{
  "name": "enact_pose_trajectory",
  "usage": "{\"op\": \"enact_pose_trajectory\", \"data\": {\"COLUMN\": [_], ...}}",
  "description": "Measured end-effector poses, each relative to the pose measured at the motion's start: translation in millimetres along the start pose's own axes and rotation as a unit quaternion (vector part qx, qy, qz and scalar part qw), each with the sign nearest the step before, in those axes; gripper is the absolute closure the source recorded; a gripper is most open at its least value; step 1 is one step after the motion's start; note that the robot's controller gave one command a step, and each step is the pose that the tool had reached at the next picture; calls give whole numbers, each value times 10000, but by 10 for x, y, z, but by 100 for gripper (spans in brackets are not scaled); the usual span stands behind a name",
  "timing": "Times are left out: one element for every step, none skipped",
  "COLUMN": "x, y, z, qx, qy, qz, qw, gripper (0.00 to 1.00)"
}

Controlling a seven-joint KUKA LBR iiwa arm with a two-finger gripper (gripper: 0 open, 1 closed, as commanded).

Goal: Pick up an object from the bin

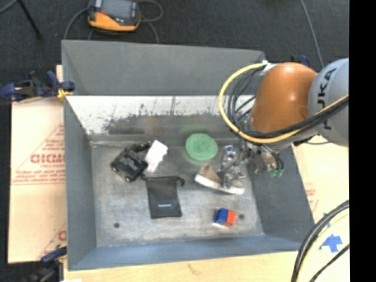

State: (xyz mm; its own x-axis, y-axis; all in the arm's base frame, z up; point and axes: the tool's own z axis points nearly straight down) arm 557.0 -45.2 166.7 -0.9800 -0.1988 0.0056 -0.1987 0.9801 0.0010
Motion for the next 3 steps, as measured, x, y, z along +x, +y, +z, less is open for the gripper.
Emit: {"op": "enact_pose_trajectory", "data": {"x": [129,129,185], "y": [-154,-154,-102], "z": [853,854,545], "qx": [6,7,1], "qy": [-123,-123,-49], "qz": [159,155,240], "qw": [9998,9998,9997], "gripper": [100,100,100]}}
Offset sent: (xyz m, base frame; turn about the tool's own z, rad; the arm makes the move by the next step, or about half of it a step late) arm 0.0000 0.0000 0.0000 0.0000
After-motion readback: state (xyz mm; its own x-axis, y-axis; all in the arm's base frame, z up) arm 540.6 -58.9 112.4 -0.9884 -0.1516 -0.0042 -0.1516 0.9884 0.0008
